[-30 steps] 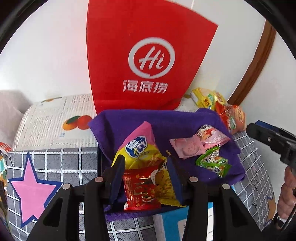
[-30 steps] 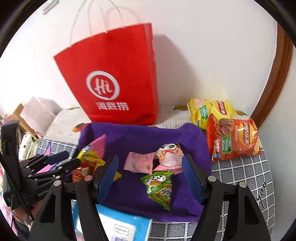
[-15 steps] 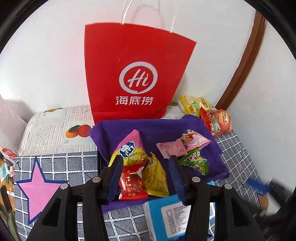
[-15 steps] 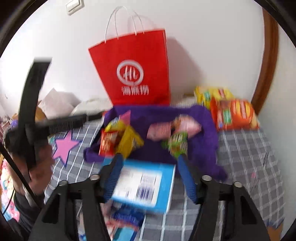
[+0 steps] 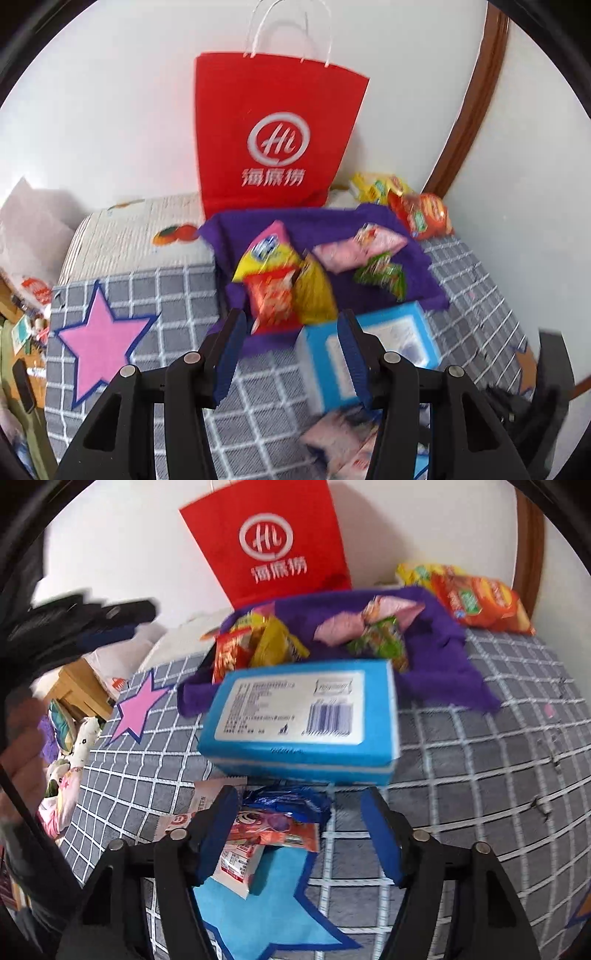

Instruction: Organize snacks

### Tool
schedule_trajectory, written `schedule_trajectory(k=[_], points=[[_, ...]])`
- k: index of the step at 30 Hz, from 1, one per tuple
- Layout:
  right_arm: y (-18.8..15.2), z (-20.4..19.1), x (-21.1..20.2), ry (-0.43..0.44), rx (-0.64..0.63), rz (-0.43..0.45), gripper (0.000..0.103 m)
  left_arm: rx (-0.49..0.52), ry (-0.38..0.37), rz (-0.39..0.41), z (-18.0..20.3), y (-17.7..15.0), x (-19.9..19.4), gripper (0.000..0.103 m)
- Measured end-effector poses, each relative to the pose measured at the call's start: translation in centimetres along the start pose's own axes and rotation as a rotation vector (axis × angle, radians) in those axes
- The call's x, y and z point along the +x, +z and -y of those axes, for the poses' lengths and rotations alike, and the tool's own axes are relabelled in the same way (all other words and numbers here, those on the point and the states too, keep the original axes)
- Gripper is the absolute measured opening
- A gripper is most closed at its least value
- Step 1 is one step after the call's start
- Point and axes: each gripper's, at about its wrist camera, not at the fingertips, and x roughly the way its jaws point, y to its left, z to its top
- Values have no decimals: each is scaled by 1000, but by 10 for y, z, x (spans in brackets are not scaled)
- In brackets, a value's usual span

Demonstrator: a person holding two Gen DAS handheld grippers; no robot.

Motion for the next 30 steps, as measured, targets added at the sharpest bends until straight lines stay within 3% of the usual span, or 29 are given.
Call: schedule_trajectory(k=[4,8,10,20,26,30], points=[[2,-6,22,-8,25,-47,69,-17,-3,-15,-17,-27,-5,49],[-5,-15,48,-89,-2,-89,69,-32,-10,-41,-26,-48,-3,49],[-10,-16,55,-92,-8,-94,63,-30,-7,-57,-28,-59,0,49],[-27,6,9,-74,41,70,59,-45,-61,-116,-22,-92,14,49],[-42,30,-18,-162,5,181,59,-17,-105,-146,3,-99,23,49],[-56,52,-19,-183,5,182,59,8,-113,-186,23,-103,37,49]])
